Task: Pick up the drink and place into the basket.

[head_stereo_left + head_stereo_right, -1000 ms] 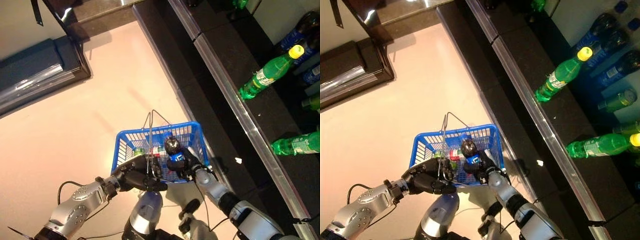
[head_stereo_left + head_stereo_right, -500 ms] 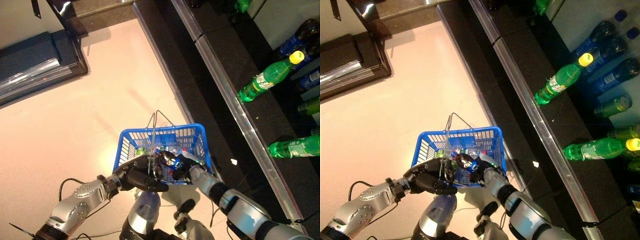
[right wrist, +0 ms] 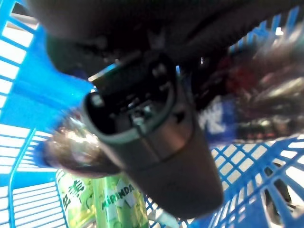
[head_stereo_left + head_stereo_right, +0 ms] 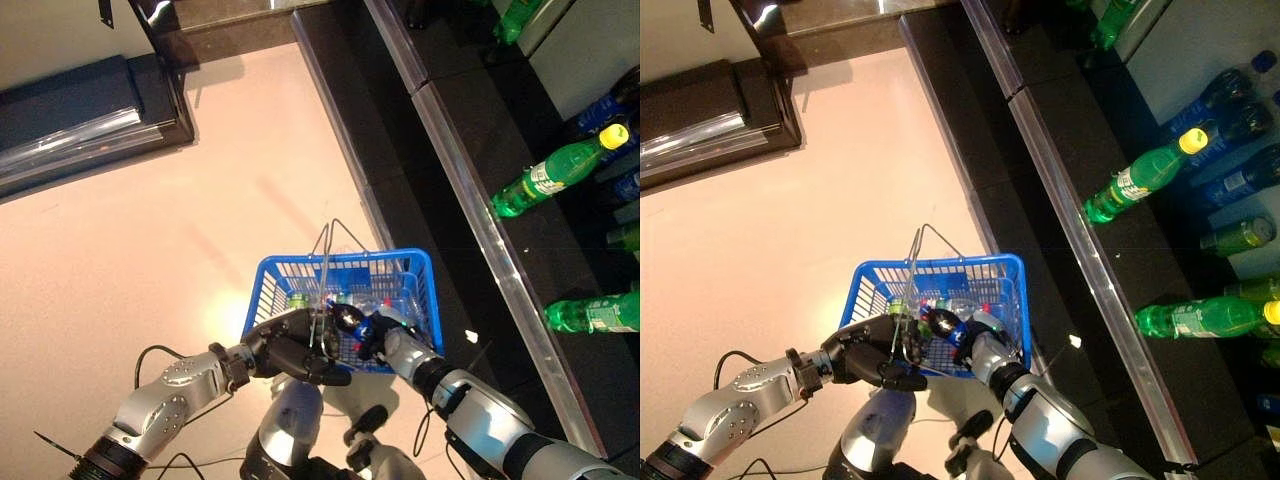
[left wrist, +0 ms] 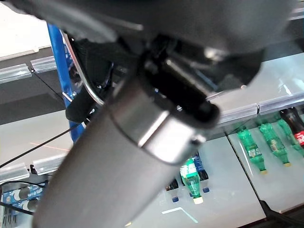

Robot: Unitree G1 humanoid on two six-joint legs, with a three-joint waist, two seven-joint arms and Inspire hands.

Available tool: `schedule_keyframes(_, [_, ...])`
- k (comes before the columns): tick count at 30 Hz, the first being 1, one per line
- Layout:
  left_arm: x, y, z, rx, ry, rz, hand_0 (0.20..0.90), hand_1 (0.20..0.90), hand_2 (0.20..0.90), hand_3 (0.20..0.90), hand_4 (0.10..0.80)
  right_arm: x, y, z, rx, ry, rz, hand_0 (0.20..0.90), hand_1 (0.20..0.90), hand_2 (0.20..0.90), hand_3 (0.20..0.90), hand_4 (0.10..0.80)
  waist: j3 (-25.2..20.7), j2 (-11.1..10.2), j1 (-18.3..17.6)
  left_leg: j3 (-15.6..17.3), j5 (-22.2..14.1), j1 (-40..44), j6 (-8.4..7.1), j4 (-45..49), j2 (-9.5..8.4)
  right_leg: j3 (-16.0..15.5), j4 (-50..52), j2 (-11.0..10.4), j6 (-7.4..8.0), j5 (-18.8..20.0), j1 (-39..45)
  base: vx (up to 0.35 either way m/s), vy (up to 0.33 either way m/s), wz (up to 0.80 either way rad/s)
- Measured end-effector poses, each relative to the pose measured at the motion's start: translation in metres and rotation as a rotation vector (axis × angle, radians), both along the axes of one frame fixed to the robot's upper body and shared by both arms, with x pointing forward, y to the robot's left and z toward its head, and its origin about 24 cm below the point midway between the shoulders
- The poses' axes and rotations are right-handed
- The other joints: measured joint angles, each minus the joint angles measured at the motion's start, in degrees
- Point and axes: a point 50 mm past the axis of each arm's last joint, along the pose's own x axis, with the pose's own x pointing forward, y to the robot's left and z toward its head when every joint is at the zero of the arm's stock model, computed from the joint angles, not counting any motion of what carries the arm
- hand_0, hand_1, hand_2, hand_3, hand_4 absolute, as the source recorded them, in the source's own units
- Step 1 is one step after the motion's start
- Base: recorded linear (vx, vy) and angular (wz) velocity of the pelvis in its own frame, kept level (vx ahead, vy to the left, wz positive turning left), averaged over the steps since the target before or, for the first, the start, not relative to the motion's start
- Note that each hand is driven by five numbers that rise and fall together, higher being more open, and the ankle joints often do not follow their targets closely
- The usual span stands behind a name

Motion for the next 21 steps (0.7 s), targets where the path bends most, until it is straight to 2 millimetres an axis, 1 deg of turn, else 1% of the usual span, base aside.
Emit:
schedule_keyframes(2, [0.000,0.001,-0.001,0.020,0.005,0.012,0.300,0.300,0.300,0.200,0.100,-0.002,0.000,-0.002,0.019,0.002,-0.021,0.900,0.900,0.900,0.900,0.800,-0.01,-0.06,-0.09,0.00,-0.01,0.00,-0.01,0.09,0.01,0.02,0.08,0.02,-0.01,0.00,0.00,0.000,0.000,0.00])
schedule_keyframes(6, [0.000,0.004,-0.002,0.052,0.015,0.032,0.300,0.300,0.300,0.200,0.100,-0.006,0.008,-0.006,0.123,0.006,-0.045,0.900,0.900,0.900,0.900,0.800,0.00,-0.14,-0.09,0.00,0.00,0.01,-0.02,0.21,0.08,0.04,0.28,0.04,-0.07,-0.02,-0.01,0.000,0.000,0.00])
schedule_keyframes(11, [0.001,0.010,-0.001,0.077,0.015,0.045,0.300,0.300,0.300,0.200,0.100,-0.005,0.015,-0.002,0.233,-0.056,-0.058,0.900,0.900,0.900,0.900,0.800,0.06,-0.73,-0.18,0.02,0.00,0.02,-0.02,0.30,0.21,0.05,0.36,0.06,-0.08,-0.01,0.00,0.000,0.000,0.00])
schedule_keyframes(13, [0.001,0.015,-0.001,0.085,0.017,0.061,0.300,0.300,0.300,0.200,0.100,-0.006,0.022,0.001,0.280,-0.091,-0.046,0.900,0.900,0.900,0.900,0.800,0.05,-1.44,-0.66,0.07,-0.01,0.02,-0.02,0.32,0.38,0.08,0.36,0.05,-0.08,0.00,-0.01,0.000,0.000,0.00])
schedule_keyframes(17, [-0.003,0.029,-0.002,0.089,0.024,0.119,0.300,0.300,0.300,0.200,0.100,-0.012,0.034,0.015,0.386,-0.180,-0.052,0.900,0.900,0.900,0.900,0.800,0.31,-2.93,-2.05,0.87,-0.04,0.03,-0.06,0.46,0.76,0.43,0.37,0.24,-0.24,0.13,-0.05,-0.014,-0.017,-0.05])
schedule_keyframes(19, [-0.005,0.034,-0.003,0.090,0.029,0.144,0.300,0.300,0.300,0.200,0.100,-0.013,0.041,0.024,0.432,-0.217,-0.053,0.900,0.900,0.900,0.900,0.800,0.28,-3.73,-2.55,1.59,-0.29,0.05,-0.22,0.67,1.15,1.28,0.37,0.60,-0.50,0.32,-0.36,-0.020,0.004,-0.19])
schedule_keyframes(21, [-0.006,0.036,-0.003,0.091,0.029,0.153,0.300,0.300,0.300,0.200,0.100,-0.012,0.044,0.030,0.461,-0.240,-0.061,0.900,0.900,0.900,0.900,0.800,0.22,-4.01,-2.94,2.21,-0.63,0.07,-0.32,1.08,1.34,1.92,0.39,0.94,-0.72,0.49,-0.52,-0.007,0.026,-0.17])
